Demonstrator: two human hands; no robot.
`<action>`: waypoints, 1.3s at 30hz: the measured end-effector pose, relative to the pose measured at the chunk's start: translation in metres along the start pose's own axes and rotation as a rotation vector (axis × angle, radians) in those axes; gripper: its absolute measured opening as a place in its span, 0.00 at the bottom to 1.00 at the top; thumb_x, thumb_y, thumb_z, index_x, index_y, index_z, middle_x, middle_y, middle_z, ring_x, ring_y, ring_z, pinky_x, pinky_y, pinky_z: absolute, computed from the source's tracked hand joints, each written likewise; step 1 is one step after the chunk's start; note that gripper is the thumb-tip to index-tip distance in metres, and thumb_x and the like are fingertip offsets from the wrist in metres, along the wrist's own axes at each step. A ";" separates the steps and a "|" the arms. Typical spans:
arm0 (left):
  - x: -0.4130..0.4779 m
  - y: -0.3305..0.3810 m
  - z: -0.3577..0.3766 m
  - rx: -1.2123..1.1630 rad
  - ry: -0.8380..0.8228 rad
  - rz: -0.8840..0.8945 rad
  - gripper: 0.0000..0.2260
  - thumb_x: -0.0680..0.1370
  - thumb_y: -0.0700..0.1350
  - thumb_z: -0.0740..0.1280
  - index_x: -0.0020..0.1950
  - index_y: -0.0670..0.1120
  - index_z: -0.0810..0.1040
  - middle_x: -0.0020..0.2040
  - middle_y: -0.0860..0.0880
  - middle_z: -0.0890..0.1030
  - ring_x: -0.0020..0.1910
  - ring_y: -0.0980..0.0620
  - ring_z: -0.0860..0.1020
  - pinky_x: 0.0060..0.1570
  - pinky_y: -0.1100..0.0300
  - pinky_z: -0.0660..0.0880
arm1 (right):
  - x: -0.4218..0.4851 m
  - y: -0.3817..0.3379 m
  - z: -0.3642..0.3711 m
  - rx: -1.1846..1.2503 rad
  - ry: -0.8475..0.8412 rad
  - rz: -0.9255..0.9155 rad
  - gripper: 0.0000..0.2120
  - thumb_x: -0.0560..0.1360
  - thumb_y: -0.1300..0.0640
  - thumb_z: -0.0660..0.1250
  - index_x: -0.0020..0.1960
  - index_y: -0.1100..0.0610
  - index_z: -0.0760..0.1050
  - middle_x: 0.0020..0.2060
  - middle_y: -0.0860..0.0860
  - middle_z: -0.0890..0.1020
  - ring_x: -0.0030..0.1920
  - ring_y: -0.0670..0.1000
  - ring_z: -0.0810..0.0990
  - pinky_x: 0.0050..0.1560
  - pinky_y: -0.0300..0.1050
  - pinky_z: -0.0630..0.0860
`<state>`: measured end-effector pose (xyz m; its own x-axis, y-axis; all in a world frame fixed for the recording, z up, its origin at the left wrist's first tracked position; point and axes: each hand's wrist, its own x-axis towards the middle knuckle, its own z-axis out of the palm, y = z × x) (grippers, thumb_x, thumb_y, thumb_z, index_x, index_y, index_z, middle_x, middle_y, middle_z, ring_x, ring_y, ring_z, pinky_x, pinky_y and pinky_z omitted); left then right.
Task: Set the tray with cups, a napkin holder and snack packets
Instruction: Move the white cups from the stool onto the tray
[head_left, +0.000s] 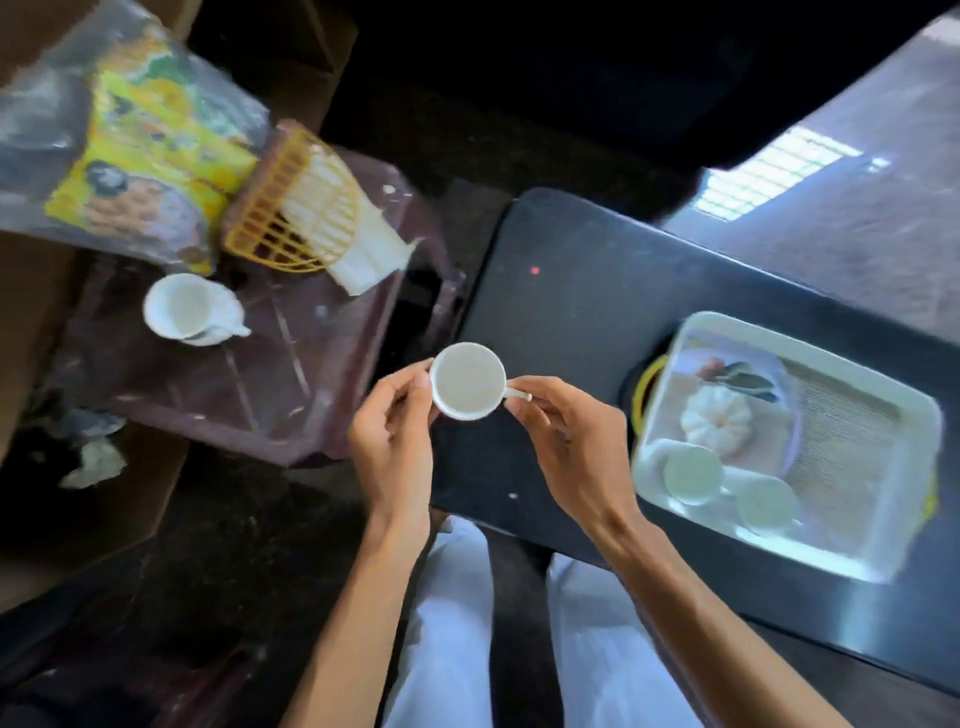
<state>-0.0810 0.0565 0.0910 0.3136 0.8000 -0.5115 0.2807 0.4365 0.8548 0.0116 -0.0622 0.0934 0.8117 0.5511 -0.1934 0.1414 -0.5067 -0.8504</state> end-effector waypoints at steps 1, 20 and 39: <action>-0.009 -0.003 0.015 0.008 -0.025 0.005 0.08 0.83 0.40 0.66 0.54 0.47 0.85 0.49 0.55 0.88 0.52 0.58 0.85 0.56 0.57 0.82 | -0.002 0.008 -0.017 -0.004 0.020 0.023 0.05 0.78 0.54 0.71 0.51 0.49 0.84 0.44 0.35 0.84 0.46 0.38 0.83 0.46 0.33 0.78; -0.077 -0.070 0.212 0.386 -0.364 0.039 0.07 0.80 0.41 0.70 0.53 0.49 0.86 0.50 0.55 0.88 0.51 0.58 0.86 0.57 0.52 0.83 | -0.016 0.163 -0.194 -0.018 0.222 0.219 0.08 0.74 0.61 0.74 0.53 0.59 0.85 0.44 0.43 0.84 0.41 0.28 0.80 0.45 0.25 0.76; -0.076 -0.105 0.220 0.547 -0.267 -0.003 0.07 0.80 0.41 0.69 0.52 0.50 0.86 0.47 0.56 0.87 0.49 0.60 0.85 0.53 0.58 0.83 | -0.010 0.208 -0.184 -0.058 0.086 0.174 0.08 0.75 0.61 0.73 0.54 0.62 0.84 0.45 0.55 0.88 0.43 0.44 0.83 0.46 0.26 0.75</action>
<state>0.0657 -0.1407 0.0211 0.5089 0.6375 -0.5784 0.6852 0.1067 0.7205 0.1368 -0.2950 0.0080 0.8717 0.3949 -0.2903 0.0254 -0.6279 -0.7779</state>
